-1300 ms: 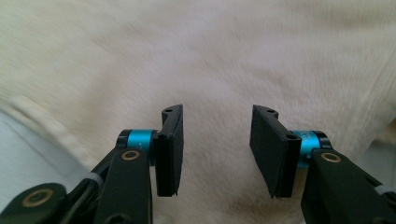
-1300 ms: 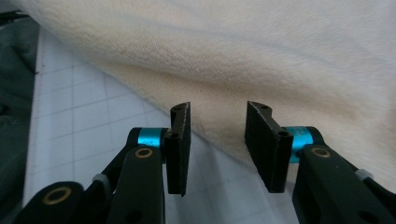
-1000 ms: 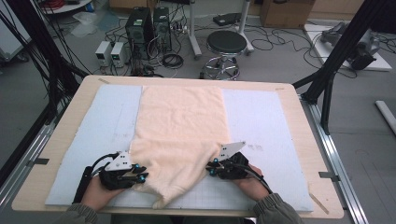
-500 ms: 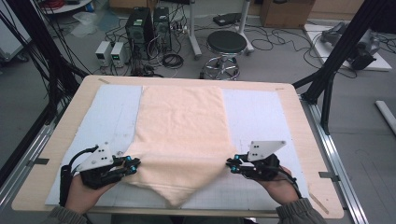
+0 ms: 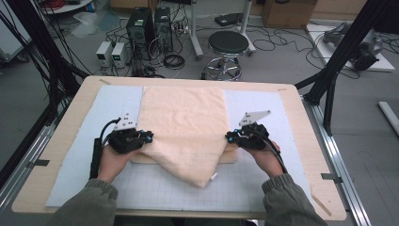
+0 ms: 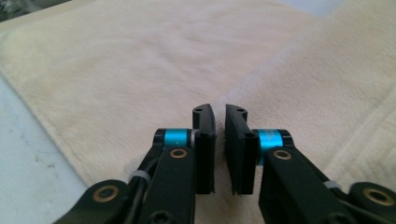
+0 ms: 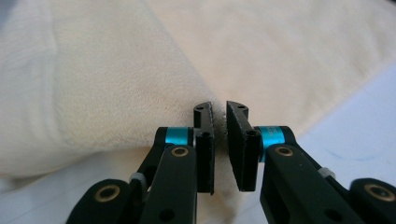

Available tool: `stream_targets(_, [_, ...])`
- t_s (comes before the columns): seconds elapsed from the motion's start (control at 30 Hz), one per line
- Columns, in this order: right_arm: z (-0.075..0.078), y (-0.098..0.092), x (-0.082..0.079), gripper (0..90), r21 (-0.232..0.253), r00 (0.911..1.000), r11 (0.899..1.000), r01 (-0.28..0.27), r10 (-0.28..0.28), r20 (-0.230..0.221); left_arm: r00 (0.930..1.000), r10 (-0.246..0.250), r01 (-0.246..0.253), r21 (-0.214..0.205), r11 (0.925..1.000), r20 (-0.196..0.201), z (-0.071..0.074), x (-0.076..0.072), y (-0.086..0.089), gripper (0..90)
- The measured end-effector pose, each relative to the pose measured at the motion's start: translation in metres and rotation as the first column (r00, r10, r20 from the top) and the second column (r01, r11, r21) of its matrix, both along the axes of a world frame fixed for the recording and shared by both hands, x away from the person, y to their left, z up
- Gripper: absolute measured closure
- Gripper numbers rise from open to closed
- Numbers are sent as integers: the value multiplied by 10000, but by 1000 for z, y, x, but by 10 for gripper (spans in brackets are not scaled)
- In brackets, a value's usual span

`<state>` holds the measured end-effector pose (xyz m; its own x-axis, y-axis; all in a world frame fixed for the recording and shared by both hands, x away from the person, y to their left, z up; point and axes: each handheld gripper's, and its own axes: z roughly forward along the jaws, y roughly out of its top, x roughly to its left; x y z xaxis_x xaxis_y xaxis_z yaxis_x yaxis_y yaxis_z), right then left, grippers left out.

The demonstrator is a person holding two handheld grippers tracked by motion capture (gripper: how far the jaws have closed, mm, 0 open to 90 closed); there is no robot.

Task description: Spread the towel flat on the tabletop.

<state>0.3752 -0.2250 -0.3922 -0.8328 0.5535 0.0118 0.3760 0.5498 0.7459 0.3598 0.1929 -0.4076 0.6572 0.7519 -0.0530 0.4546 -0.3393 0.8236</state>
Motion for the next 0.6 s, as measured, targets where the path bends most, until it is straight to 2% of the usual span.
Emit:
stream_targets(0.03, [-7, -1, 13, 782, 2, 9994, 9997, 235, -235, -259, 9998, 212, -212, -43, 9998, -65, -3, 5, -1, 733])
stream_targets(0.07, [-12, -1, 19, 729, -11, 9987, 9992, 405, -405, -297, 9995, 303, -303, -41, 9995, 28, -3, 7, 0, 669])
stream_targets(0.13, [-14, -5, 23, 691, 118, 9980, 9983, 572, -569, -260, 9994, 278, -274, -198, 9994, 199, -1, 6, 4, 608])
stream_targets(0.2, [-10, -8, 20, 673, 194, 9986, 9984, 529, -528, -95, 9993, 106, -96, -282, 9996, 347, 4, 1, 10, 587])
stream_targets(0.27, [1, -10, 8, 660, 388, 9993, 9989, 245, -255, 266, 9991, -125, 147, -527, 9985, 415, 10, -7, 16, 549])
stream_targets(0.37, [15, -9, -14, 644, 708, 9971, 9968, -371, 322, 690, 9955, -685, 713, -419, 9966, 649, 17, -27, 23, 533])
stream_targets(0.4, [17, -7, -24, 635, 781, 9943, 9943, -720, 654, 841, 9917, -952, 985, -340, 9946, 864, 16, -37, 26, 531])
stream_targets(0.43, [19, -4, -35, 626, 662, 9910, 9927, -1011, 946, 943, 9896, -1085, 1119, -313, 9932, 945, 15, -44, 28, 531])
stream_targets(0.53, [12, 1, -57, 593, 681, 9829, 9850, -1588, 1512, 1051, 9834, -1545, 1585, -361, 9867, 952, 6, -61, 28, 531])
stream_targets(0.6, [3, 6, -66, 558, 617, 9793, 9812, -1827, 1760, 1002, 9800, -1801, 1825, -210, 9830, 851, -1, -64, 24, 530])
